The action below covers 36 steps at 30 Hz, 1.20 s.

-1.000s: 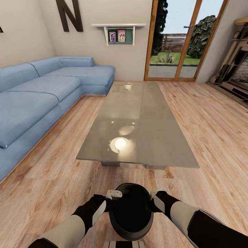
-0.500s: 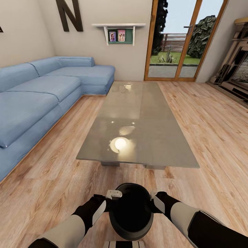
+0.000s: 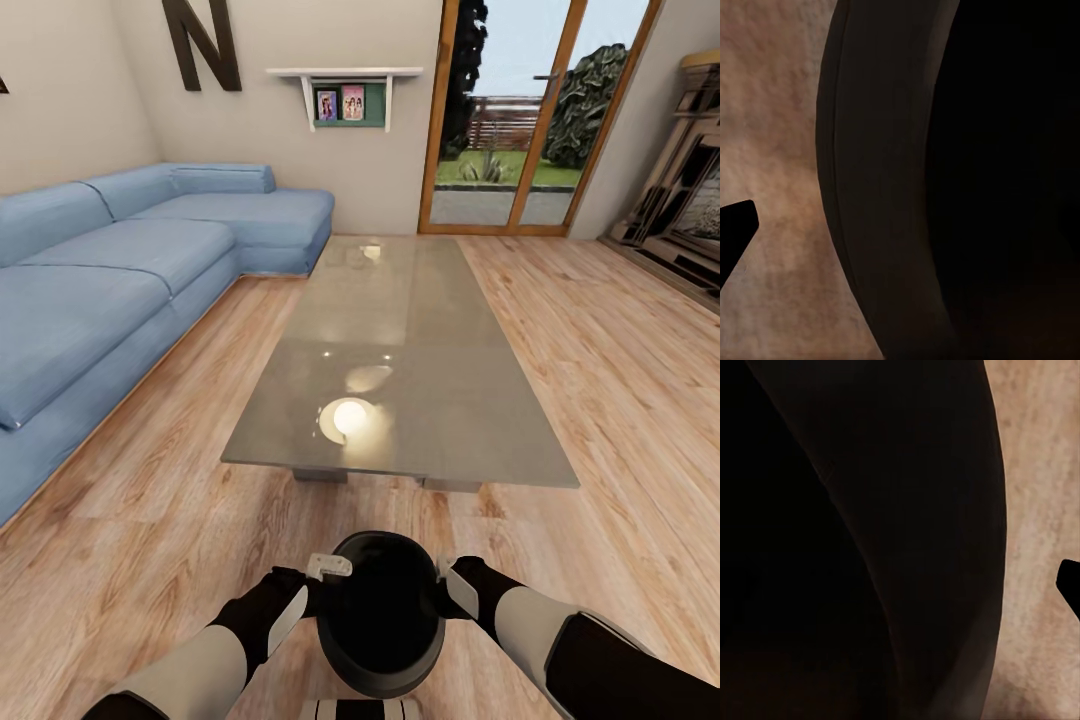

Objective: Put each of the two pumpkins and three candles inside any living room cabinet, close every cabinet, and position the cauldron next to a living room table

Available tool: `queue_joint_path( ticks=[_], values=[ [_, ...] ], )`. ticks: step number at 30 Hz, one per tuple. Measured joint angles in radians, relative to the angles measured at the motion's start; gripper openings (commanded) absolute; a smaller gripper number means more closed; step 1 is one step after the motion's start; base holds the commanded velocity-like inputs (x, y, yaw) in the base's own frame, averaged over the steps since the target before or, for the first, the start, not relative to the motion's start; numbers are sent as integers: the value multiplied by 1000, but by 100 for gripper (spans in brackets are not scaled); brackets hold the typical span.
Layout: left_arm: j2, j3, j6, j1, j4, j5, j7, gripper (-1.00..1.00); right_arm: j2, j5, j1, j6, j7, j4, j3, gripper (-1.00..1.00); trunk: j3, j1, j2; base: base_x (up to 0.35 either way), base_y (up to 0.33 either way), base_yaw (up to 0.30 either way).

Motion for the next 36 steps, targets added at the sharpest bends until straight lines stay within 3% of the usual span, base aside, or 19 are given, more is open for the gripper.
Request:
queue_joint_path(
  ticks=[9, 18, 36],
  values=[
    [0, 0, 0, 0, 0, 0, 0, 100, 0, 0, 0, 0, 0, 0, 0, 100, 0, 0, 0, 0, 0, 0],
    [0, 0, 1, 0, 0, 0, -1, 100, 0, 0, 0, 0, 0, 0, 0, 100, 35, -4, 2, 0, 0, 0],
    [0, 0, 2, 0, 0, 0, -1, 100, 0, 0, 0, 0, 0, -1, 0, 100, 35, -4, 2, -103, 0, 0]
  ],
)
